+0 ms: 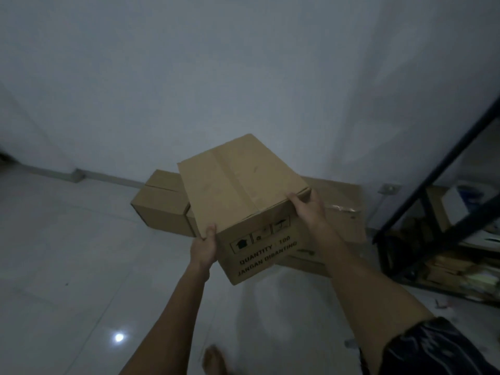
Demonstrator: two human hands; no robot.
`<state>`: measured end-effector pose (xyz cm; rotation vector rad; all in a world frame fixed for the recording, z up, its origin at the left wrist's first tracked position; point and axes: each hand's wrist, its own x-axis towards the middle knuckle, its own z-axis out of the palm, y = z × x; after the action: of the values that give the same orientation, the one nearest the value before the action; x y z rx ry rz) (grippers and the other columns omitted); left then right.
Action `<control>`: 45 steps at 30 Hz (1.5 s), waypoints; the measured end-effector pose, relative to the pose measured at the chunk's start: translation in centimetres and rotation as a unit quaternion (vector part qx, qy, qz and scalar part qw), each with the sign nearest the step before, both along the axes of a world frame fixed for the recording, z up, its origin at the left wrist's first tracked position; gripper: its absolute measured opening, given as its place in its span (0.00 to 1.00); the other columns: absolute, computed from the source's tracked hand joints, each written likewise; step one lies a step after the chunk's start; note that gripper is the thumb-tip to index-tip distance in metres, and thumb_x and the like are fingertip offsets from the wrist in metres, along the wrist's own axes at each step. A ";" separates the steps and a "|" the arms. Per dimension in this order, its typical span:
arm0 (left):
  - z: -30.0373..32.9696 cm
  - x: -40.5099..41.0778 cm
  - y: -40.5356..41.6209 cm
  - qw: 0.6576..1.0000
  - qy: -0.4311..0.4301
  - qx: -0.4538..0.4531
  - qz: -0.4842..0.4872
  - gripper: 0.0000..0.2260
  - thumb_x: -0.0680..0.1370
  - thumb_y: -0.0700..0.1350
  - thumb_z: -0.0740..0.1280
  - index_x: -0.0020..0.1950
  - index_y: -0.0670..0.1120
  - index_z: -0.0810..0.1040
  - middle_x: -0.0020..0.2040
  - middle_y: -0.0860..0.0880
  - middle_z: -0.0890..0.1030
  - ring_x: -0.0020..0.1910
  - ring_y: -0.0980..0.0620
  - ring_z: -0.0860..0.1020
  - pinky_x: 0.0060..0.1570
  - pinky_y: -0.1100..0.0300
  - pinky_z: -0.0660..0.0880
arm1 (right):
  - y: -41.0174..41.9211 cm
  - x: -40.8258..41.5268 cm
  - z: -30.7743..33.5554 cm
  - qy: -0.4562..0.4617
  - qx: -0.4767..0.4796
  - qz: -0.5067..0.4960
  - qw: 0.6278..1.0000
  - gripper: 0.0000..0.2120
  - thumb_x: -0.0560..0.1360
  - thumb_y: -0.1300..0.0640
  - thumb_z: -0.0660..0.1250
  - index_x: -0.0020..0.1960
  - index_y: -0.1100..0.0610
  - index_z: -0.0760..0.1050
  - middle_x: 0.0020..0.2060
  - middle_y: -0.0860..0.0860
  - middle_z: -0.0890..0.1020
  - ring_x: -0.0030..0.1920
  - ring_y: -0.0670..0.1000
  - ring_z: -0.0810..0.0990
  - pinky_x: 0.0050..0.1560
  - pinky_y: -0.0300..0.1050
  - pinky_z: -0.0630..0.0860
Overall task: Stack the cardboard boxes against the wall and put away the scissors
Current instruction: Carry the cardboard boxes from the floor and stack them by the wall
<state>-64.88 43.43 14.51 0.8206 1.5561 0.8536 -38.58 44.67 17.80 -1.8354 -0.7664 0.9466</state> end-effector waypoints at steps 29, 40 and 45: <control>-0.7 -9.0 37.4 0.997 0.070 0.043 -0.003 0.52 0.55 0.72 0.74 0.70 0.46 0.64 0.62 0.48 0.76 0.60 0.43 0.76 0.54 0.42 0.78 | 31.7 -9.1 -4.6 0.112 -0.060 -0.022 0.992 0.28 0.69 0.42 0.76 0.63 0.57 0.77 0.56 0.54 0.83 0.51 0.55 0.83 0.38 0.44 0.80; -0.4 -22.3 50.1 0.939 0.288 0.027 -0.188 0.50 0.57 0.75 0.67 0.69 0.42 0.72 0.65 0.40 0.76 0.61 0.39 0.76 0.63 0.44 0.73 | 34.9 -11.8 -4.7 0.087 -0.094 0.032 0.991 0.15 0.74 0.46 0.72 0.53 0.49 0.70 0.50 0.48 0.78 0.45 0.50 0.80 0.38 0.41 0.77; -2.9 -24.0 51.2 0.932 0.278 0.029 -0.229 0.35 0.71 0.68 0.66 0.66 0.43 0.76 0.62 0.39 0.79 0.59 0.38 0.77 0.58 0.49 0.73 | 36.9 -14.6 -7.3 0.009 -0.064 -0.032 0.997 0.24 0.76 0.46 0.71 0.67 0.54 0.74 0.57 0.50 0.80 0.53 0.52 0.80 0.49 0.41 0.76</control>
<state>-88.86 94.68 11.56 1.4912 1.7137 0.3322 -53.21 81.62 10.46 -1.9486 -0.6437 0.9884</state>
